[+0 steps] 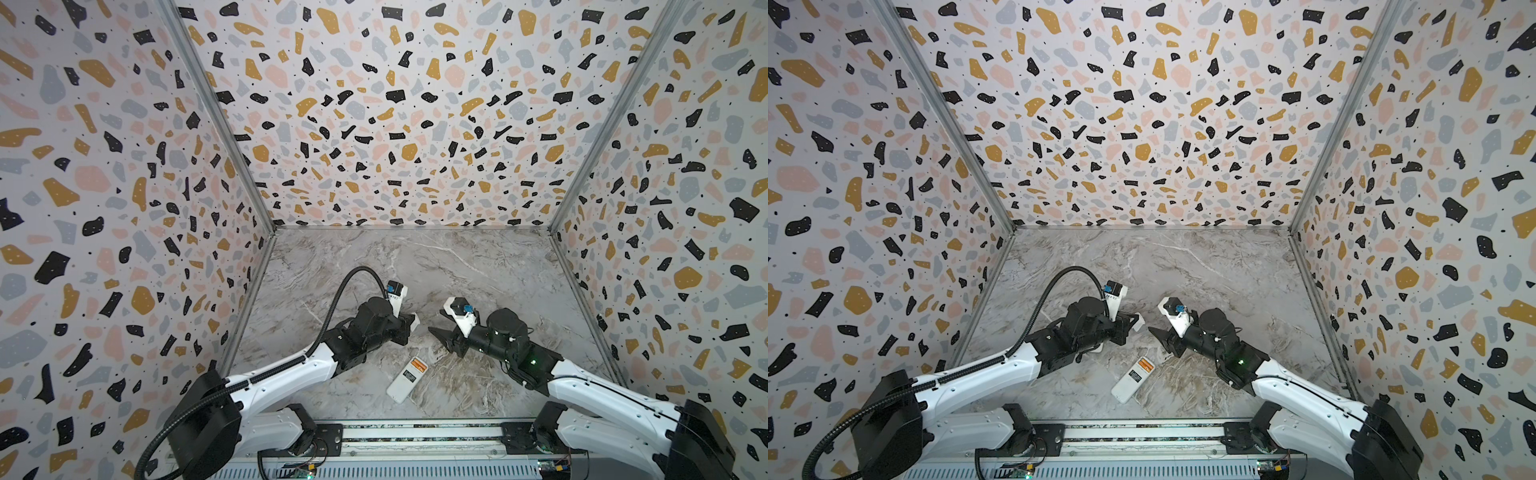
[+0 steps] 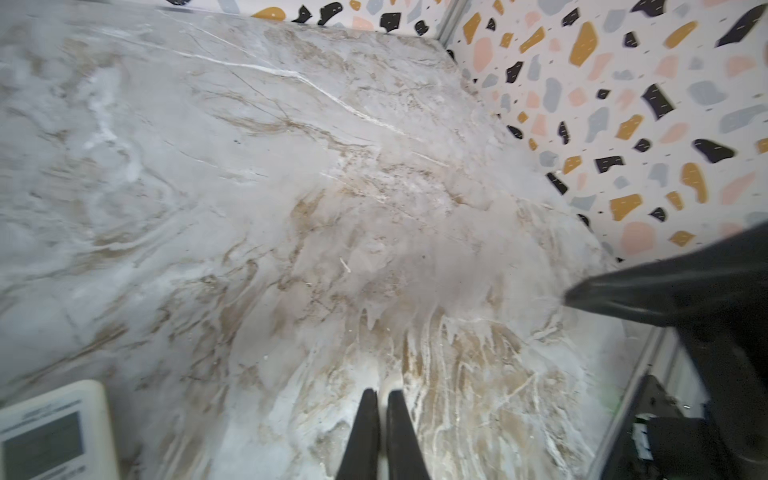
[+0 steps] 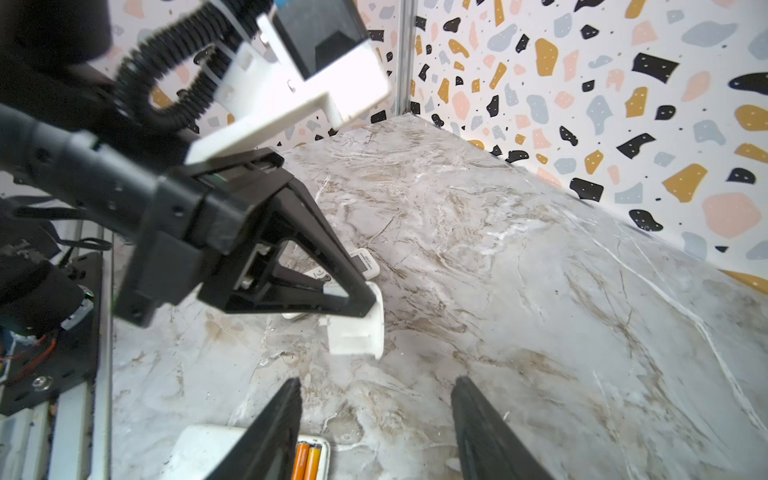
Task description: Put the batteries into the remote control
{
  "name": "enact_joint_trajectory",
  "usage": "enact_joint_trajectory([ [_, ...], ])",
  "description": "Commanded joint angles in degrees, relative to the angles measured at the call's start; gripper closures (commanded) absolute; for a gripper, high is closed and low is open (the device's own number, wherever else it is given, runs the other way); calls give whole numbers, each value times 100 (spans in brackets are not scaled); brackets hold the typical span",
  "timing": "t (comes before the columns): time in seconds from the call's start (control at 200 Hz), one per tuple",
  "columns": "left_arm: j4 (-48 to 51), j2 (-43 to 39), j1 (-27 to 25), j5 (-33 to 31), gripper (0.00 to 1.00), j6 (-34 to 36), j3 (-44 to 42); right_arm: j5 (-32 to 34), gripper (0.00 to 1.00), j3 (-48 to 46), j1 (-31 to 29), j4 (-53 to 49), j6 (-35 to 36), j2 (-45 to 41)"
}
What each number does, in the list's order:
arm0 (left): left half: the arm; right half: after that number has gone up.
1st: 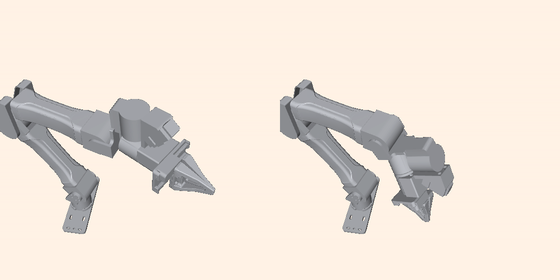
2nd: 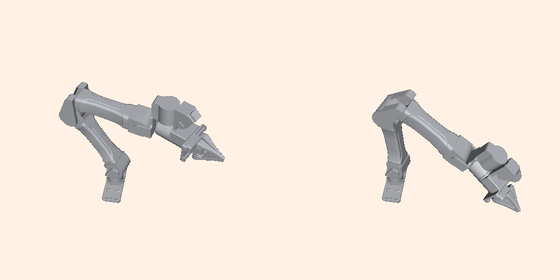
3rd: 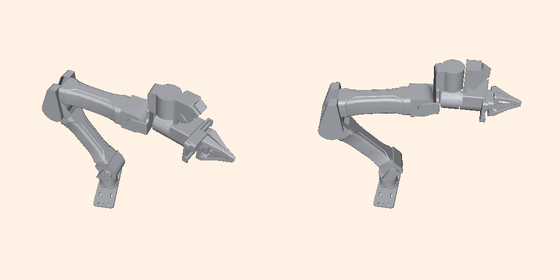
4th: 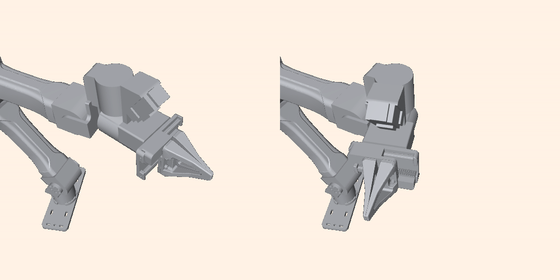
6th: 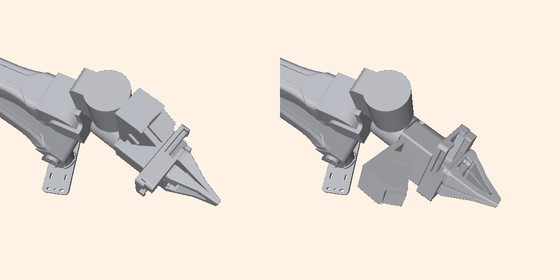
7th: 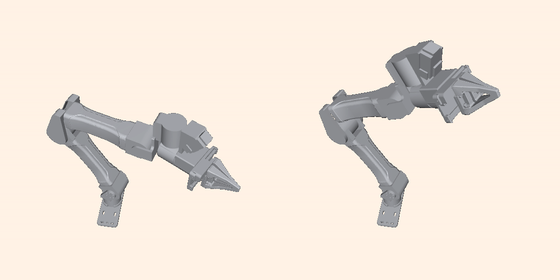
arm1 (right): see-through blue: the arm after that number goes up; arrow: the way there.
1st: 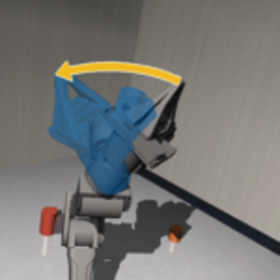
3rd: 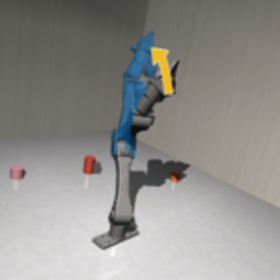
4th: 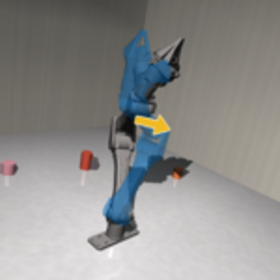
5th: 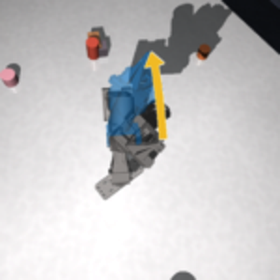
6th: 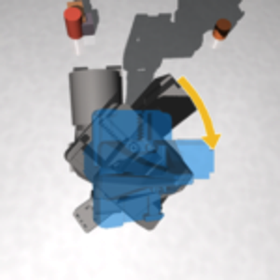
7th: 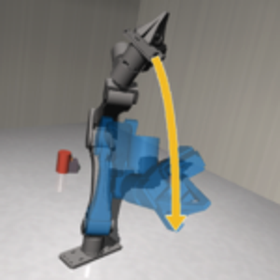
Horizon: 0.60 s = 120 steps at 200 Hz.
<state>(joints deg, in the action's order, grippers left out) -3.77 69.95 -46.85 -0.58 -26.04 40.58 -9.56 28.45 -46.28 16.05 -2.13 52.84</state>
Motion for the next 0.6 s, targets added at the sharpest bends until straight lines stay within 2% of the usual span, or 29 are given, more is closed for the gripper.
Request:
enact_joint_trajectory([
  [0.0,364,167,-115,-889,100,531,345,388,31,-56,219,-519,-567,-518],
  [0.12,665,555,-393,-1690,100,791,715,618,26,-107,565,-950,-913,-770],
  [0.22,936,1068,-721,-2409,100,995,1047,806,25,-50,924,-1336,-1155,-762],
  [0.32,1102,1621,-1079,-2975,100,1146,1342,715,25,-24,1449,-1660,-1422,-760],
  [0.45,1365,2328,-1473,-3501,100,1223,1762,468,25,-36,1919,-1915,-1527,-862],
  [0.596,1555,2973,-1747,-3790,100,1246,2138,324,25,-59,2211,-2044,-1496,-957],
])
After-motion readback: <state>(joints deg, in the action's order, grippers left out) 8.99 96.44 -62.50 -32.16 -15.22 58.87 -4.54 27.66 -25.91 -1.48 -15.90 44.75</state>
